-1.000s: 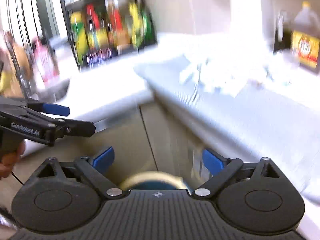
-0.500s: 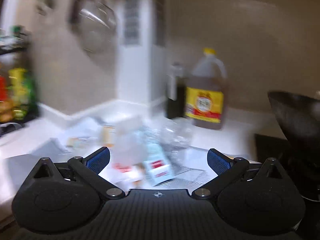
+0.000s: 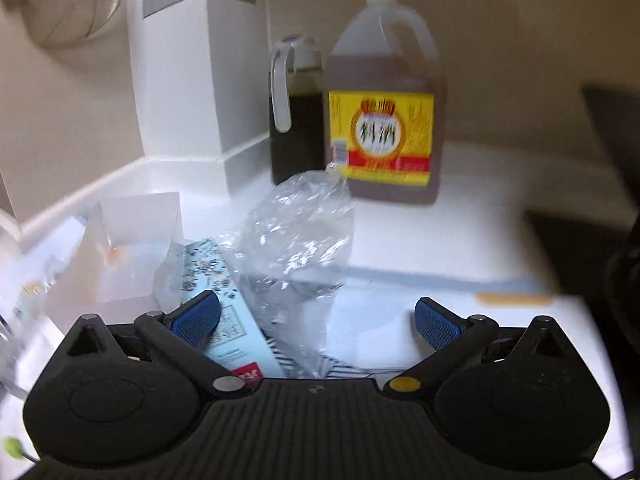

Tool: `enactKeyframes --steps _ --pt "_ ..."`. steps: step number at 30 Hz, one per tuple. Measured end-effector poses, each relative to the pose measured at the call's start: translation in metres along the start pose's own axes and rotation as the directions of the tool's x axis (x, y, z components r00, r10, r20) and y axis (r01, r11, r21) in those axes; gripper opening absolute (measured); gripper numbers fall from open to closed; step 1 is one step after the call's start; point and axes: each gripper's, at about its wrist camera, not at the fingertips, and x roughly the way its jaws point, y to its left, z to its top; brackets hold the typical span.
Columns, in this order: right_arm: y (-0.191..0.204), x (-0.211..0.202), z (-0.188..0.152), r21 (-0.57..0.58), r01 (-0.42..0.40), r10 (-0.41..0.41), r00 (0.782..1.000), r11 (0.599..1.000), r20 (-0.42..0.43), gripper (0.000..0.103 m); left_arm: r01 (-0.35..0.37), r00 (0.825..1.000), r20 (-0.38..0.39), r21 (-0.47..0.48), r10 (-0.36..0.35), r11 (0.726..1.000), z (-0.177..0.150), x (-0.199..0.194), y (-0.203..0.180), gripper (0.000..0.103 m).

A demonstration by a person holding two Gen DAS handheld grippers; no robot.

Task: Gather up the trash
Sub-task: 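Raise both tools back up to the counter trash pile, then position the left tool over the clear plastic bag and toothbrush while the right tool hovers near the white box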

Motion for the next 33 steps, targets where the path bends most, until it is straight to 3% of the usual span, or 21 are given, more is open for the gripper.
enactKeyframes --steps 3,5,12,15,17,20,24,27,31,33 --pt "-0.023 0.008 -0.004 0.156 -0.129 0.137 0.99 0.979 -0.043 0.103 0.028 0.999 -0.031 -0.019 -0.028 0.999 0.006 0.021 0.005 0.103" --pt "-0.034 0.003 -0.007 0.218 -0.174 0.181 0.983 0.96 -0.012 0.103 0.036 0.998 -0.05 -0.023 -0.037 0.999 0.008 0.031 0.007 0.103" --pt "-0.036 0.004 -0.01 0.246 -0.195 0.2 0.98 0.95 0.002 0.103 0.057 0.992 -0.112 -0.013 -0.058 0.998 0.015 0.05 0.004 0.103" --pt "-0.034 0.002 -0.008 0.177 -0.196 0.204 0.979 0.964 -0.024 0.103 0.066 0.989 -0.129 0.004 -0.065 0.998 0.017 0.054 0.001 0.103" --pt "-0.032 -0.007 -0.005 0.132 -0.139 0.14 0.99 0.981 0.002 0.103 0.071 0.988 -0.14 0.015 -0.069 0.997 0.019 0.057 0.0 0.103" --pt "-0.032 -0.022 0.001 0.072 -0.113 0.111 0.993 0.991 0.028 0.103 0.082 0.986 -0.146 0.027 -0.077 0.996 0.023 0.06 -0.001 0.103" --pt "-0.032 -0.036 -0.006 -0.019 -0.085 0.084 0.993 0.996 -0.084 0.103 0.095 0.986 -0.141 0.046 -0.088 0.994 0.027 0.06 -0.005 0.103" --pt "-0.033 -0.047 -0.023 -0.068 -0.111 0.097 0.978 0.991 -0.183 0.103 0.108 0.985 -0.142 0.064 -0.098 0.992 0.027 0.058 -0.01 0.103" --pt "-0.021 -0.055 -0.041 -0.224 -0.114 0.068 0.977 0.968 -0.201 0.103 0.121 0.983 -0.149 0.097 -0.106 0.988 0.023 0.056 -0.017 0.103" --pt "-0.017 -0.048 -0.04 -0.234 -0.11 0.066 0.98 0.966 -0.188 0.103 0.124 0.982 -0.157 0.108 -0.106 0.986 0.021 0.058 -0.021 0.103"
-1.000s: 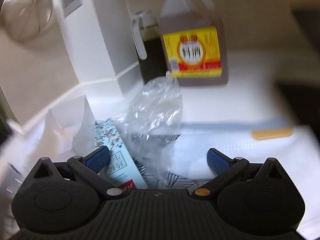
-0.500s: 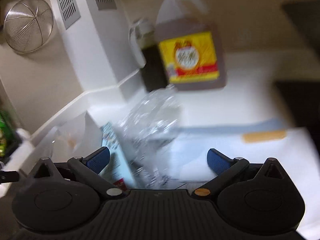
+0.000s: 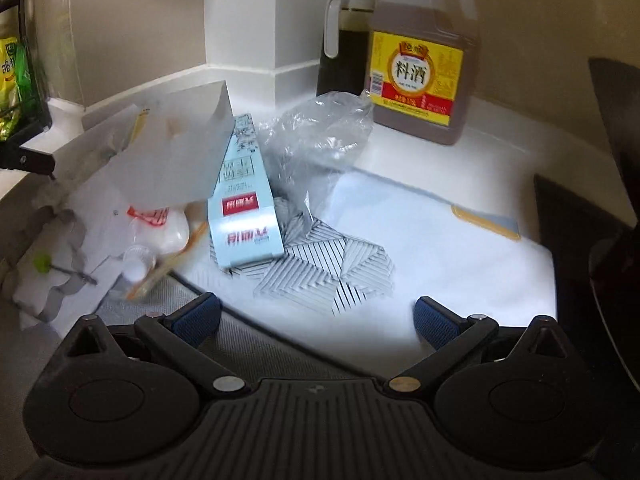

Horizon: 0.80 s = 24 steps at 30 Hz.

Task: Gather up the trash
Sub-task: 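Position the left tool over the clear plastic bag and toothbrush while the right tool hovers near the white box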

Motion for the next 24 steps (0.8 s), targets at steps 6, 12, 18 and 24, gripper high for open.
enactKeyframes --steps 6,12,18,24 --pt "0.003 0.026 0.017 0.026 0.003 -0.004 1.0 1.0 0.028 0.103 -0.01 1.0 -0.027 -0.009 0.01 1.0 0.001 0.006 -0.004 0.103" --pt "0.002 0.026 0.018 0.03 0.0 -0.001 1.0 1.0 0.027 0.103 -0.011 0.999 -0.042 0.01 0.011 1.0 0.004 0.006 -0.008 0.103" --pt "0.003 0.026 0.018 0.03 0.0 -0.001 1.0 1.0 0.027 0.103 -0.011 0.997 -0.075 -0.019 0.009 1.0 0.006 0.011 -0.007 0.103" --pt "0.003 0.026 0.018 0.031 0.0 -0.001 1.0 1.0 0.027 0.103 -0.023 0.995 -0.097 -0.04 0.019 0.999 0.01 0.016 -0.009 0.103"
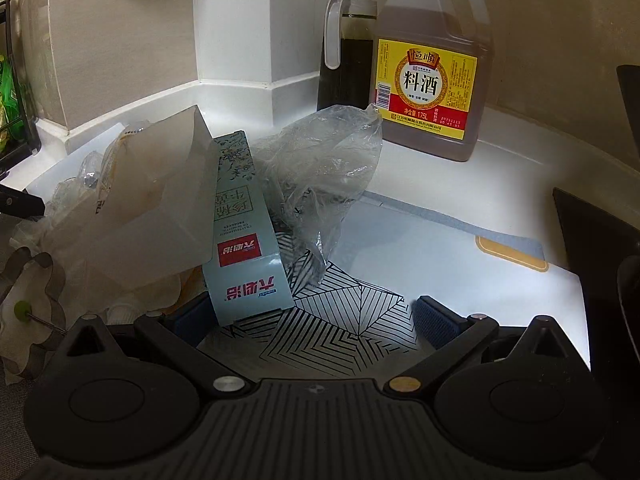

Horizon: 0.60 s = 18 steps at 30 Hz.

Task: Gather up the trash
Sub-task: 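Position the left tool over the clear plastic bag and toothbrush while the right tool hovers near the white box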

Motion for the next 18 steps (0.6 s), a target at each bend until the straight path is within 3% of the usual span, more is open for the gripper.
enactKeyframes --steps 18 --pt "0.0009 0.0006 0.0001 0.001 0.001 -0.001 1.0 1.0 -0.001 0.103 -0.02 1.0 0.011 -0.004 0.02 1.0 0.0048 0.001 -0.0023 0.103"
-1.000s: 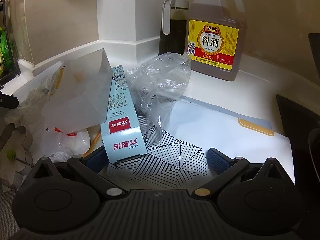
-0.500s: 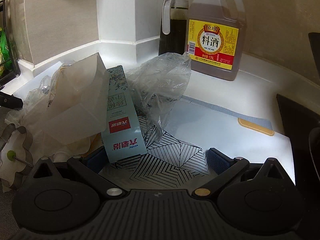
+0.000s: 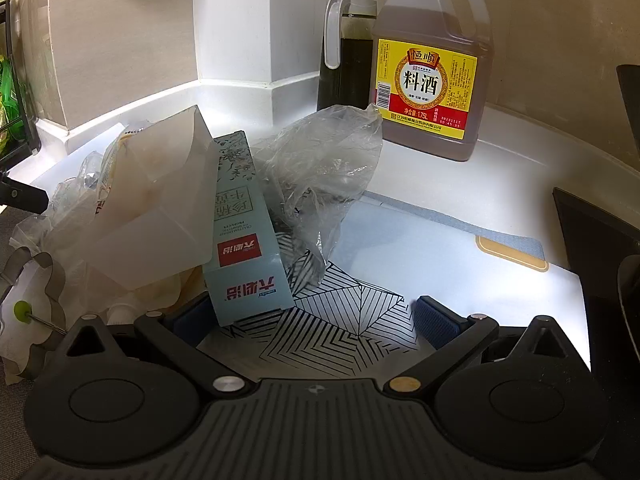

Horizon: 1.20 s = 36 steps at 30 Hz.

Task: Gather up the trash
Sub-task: 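Position the left tool over the clear plastic bag and toothbrush while the right tool hovers near the white box, then reach the left tool to the green toothbrush while the right tool approaches the white plastic box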

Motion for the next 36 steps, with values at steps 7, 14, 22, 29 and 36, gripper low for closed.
enactKeyframes --steps 7,14,22,29,36 --pt "0.0 0.0 0.0 0.0 0.0 0.0 1.0 1.0 0.0 0.103 0.019 0.999 0.048 0.016 -0.02 1.0 -0.006 -0.007 0.002 0.103" --pt "0.0 -0.001 0.001 0.001 0.0 0.0 1.0 1.0 -0.001 0.103 0.021 0.992 0.127 0.024 -0.024 0.999 -0.016 -0.036 0.0 0.103" --pt "0.0 0.0 0.001 0.002 0.001 -0.001 1.0 1.0 -0.001 0.103 0.026 0.983 0.184 -0.008 -0.024 1.0 -0.05 -0.081 -0.007 0.103" --pt "0.0 -0.001 0.001 0.002 0.001 -0.001 1.0 1.0 -0.001 0.103 0.032 0.975 0.22 -0.099 -0.009 0.995 -0.096 -0.131 -0.012 0.103" --pt "0.0 -0.001 0.0 0.002 0.0 0.0 1.0 1.0 -0.001 0.103 0.002 0.955 0.295 -0.11 0.031 0.994 -0.119 -0.173 -0.029 0.103"
